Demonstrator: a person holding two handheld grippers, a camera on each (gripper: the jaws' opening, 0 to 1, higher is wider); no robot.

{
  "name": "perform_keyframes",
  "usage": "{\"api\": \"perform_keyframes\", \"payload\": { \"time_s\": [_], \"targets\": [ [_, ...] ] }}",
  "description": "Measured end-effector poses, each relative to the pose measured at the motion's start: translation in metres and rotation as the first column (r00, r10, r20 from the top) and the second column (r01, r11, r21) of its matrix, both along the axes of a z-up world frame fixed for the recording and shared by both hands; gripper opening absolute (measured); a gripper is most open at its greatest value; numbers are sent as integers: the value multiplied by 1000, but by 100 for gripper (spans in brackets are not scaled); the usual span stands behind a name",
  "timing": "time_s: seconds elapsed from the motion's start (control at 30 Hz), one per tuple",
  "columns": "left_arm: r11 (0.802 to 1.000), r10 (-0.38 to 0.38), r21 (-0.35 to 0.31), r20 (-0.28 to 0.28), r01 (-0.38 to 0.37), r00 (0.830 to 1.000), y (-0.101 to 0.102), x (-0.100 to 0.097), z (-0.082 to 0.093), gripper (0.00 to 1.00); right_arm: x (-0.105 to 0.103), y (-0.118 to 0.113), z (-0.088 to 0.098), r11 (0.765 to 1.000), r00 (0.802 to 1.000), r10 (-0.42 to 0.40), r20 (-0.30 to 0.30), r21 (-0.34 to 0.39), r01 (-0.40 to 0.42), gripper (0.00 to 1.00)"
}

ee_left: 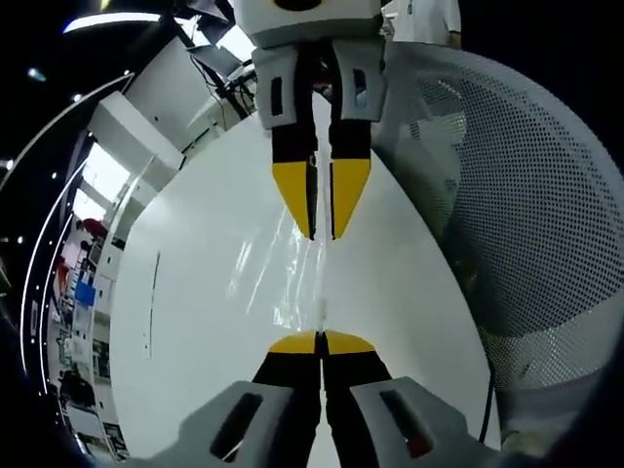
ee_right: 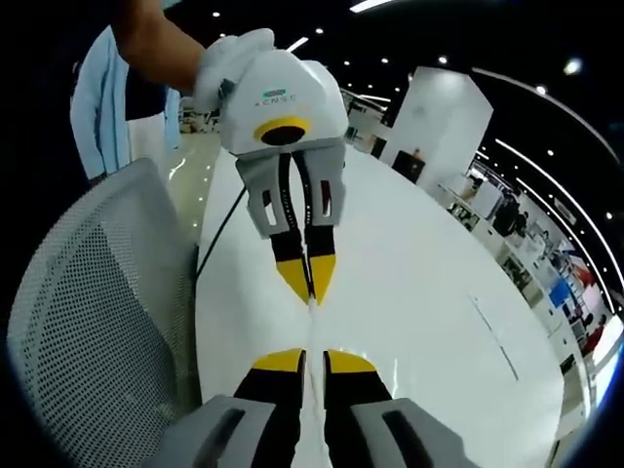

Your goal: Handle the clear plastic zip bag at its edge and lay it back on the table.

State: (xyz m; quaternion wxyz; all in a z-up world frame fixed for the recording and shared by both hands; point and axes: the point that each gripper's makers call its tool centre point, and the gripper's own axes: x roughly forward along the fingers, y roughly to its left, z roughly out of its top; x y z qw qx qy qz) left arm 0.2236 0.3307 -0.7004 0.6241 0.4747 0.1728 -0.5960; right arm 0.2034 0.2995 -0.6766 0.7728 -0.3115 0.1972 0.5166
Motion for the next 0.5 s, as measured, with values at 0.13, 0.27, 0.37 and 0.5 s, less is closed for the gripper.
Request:
{"api": "perform_keyframes", "payload": {
  "time_s": [0.13, 0.27, 0.37, 0.5],
  "targets": [
    [1000, 7, -1, -13, -7, 1000, 0, -1, -1, 0, 1, 6, -1, 1000, 1000, -8, -9, 18, 8, 4],
    [1000, 19, -11, -27, -19, 999, -2, -1, 2, 0, 1, 10, -1, 1000, 1000, -5, -15, 23, 5, 4],
    [1000, 27, -14, -42, -28, 999, -2, -2, 3, 0, 2, 15, -1, 1000, 1000, 3, -13, 21, -3, 4],
    [1000, 23, -8, -60, -23, 998, -3, -6, 3, 0, 3, 19, -1, 1000, 1000, 21, -4, 11, -21, 4]
  ]
}}
